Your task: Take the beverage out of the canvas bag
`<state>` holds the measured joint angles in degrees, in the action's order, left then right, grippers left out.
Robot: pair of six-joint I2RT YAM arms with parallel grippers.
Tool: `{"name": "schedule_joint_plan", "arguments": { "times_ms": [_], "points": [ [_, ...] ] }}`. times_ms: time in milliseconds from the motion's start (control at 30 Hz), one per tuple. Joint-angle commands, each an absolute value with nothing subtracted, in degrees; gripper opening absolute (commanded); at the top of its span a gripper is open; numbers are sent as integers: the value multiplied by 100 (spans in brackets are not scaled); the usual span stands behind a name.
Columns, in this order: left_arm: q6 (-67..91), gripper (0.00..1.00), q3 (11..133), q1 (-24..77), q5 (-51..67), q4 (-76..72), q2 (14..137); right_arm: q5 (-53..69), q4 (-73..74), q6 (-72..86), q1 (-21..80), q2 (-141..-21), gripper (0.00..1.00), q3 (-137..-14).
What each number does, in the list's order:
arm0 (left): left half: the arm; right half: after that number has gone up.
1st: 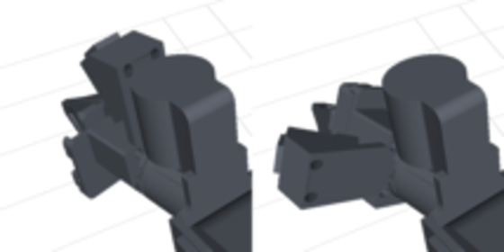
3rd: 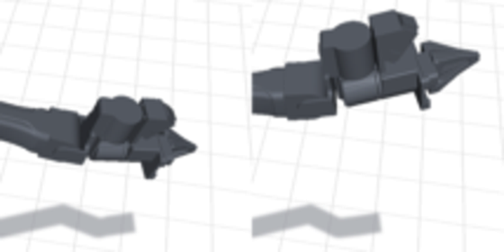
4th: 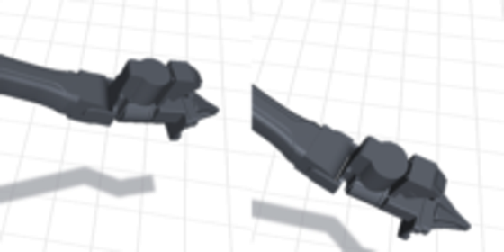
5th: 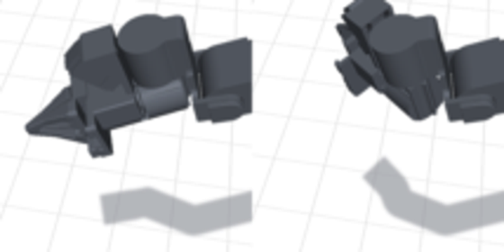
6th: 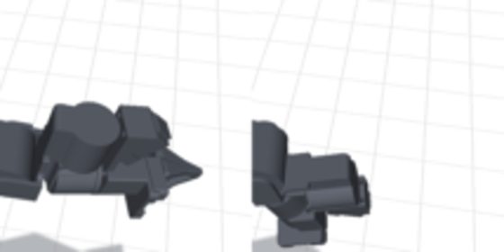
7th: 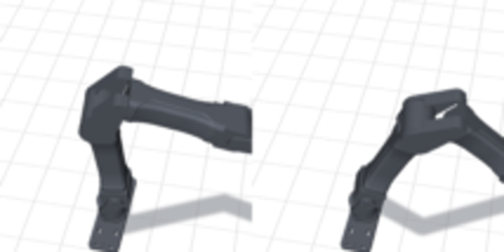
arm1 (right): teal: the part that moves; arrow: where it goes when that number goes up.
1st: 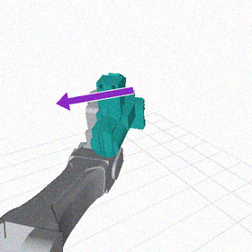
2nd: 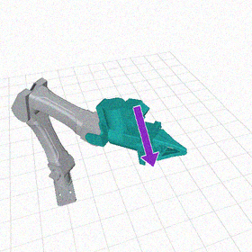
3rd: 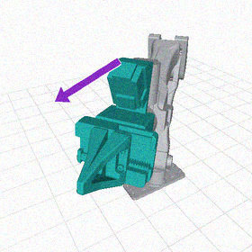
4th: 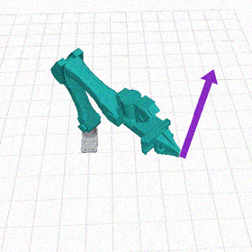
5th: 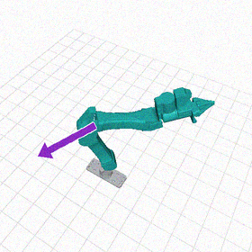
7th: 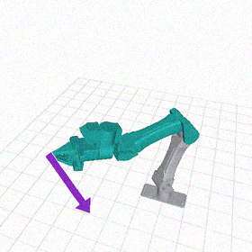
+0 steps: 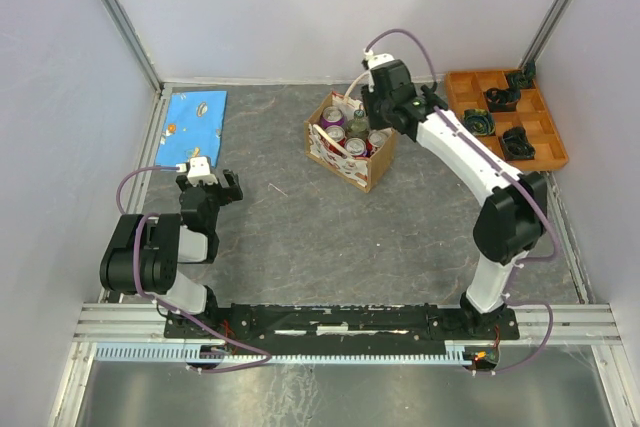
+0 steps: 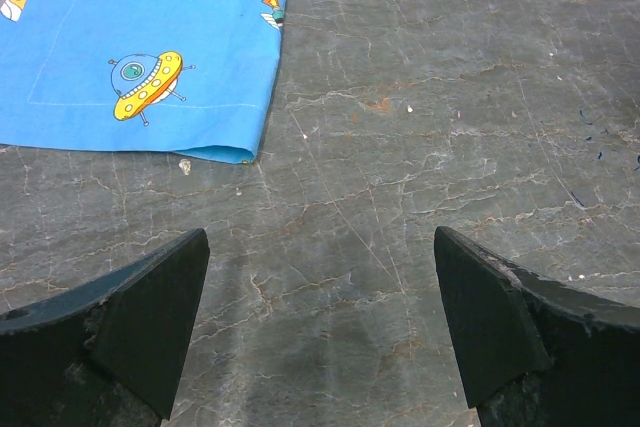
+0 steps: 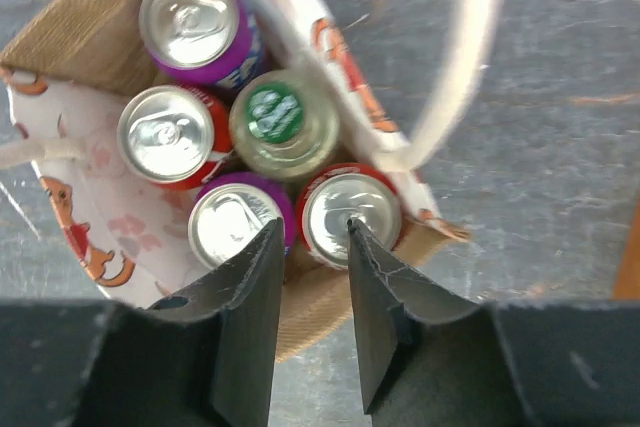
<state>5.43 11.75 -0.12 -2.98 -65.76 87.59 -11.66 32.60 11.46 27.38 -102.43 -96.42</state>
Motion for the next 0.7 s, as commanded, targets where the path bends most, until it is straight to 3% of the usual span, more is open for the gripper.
{"name": "schedule_joint_plan", "arguments": {
  "times_ms": [0,333,667],
  "points": [
    [175,99,1327,18,-431,-6779,8699,-823,3658,1047,2933,-10489,42,-10112],
    [176,99,1327,23,-430,-6790,8696,-1472,4095,1169,2972,-10867,68,-10151],
    [176,99,1327,17,-436,-6783,8695,-2171,4359,1311,2971,-11309,73,-10351]
  ]
}}
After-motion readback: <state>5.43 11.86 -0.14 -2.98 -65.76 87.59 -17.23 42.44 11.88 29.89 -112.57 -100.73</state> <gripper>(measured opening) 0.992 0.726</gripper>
